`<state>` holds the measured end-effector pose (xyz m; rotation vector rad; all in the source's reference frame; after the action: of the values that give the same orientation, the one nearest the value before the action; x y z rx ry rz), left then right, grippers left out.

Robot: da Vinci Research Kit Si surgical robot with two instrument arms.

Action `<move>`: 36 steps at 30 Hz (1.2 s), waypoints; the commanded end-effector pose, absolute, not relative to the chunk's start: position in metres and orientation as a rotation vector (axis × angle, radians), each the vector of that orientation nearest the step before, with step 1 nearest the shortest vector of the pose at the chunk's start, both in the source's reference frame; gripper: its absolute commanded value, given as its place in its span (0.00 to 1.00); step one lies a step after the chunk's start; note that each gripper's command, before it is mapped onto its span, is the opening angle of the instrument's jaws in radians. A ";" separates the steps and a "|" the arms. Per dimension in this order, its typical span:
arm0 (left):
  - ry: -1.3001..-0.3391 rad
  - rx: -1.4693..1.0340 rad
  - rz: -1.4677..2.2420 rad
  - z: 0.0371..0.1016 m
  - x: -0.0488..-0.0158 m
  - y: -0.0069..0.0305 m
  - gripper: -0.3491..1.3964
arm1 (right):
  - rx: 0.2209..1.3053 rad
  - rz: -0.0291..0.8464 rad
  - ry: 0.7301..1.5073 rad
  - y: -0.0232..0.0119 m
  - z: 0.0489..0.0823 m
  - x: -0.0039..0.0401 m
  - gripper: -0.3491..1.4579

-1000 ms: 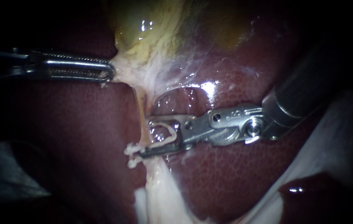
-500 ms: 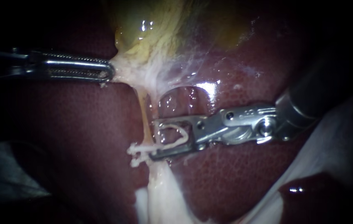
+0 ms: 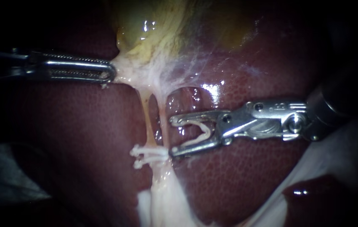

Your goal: Clipping third clip left tube

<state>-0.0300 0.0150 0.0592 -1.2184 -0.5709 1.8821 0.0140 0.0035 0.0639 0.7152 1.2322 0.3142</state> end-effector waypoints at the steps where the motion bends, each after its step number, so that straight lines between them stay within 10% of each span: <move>1: -0.571 -1.218 1.882 0.0592 -0.0300 0.0150 0.00 | 0.725 0.319 1.238 0.0035 0.0637 0.0141 0.46; 36: -0.570 -1.218 1.882 0.0593 -0.0300 0.0149 0.00 | 0.826 0.426 1.220 0.0032 0.0716 0.0173 0.47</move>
<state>-0.0300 0.0149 0.0592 -1.2183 -0.5714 1.8822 0.0172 0.0032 0.0717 0.8259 1.2201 0.4261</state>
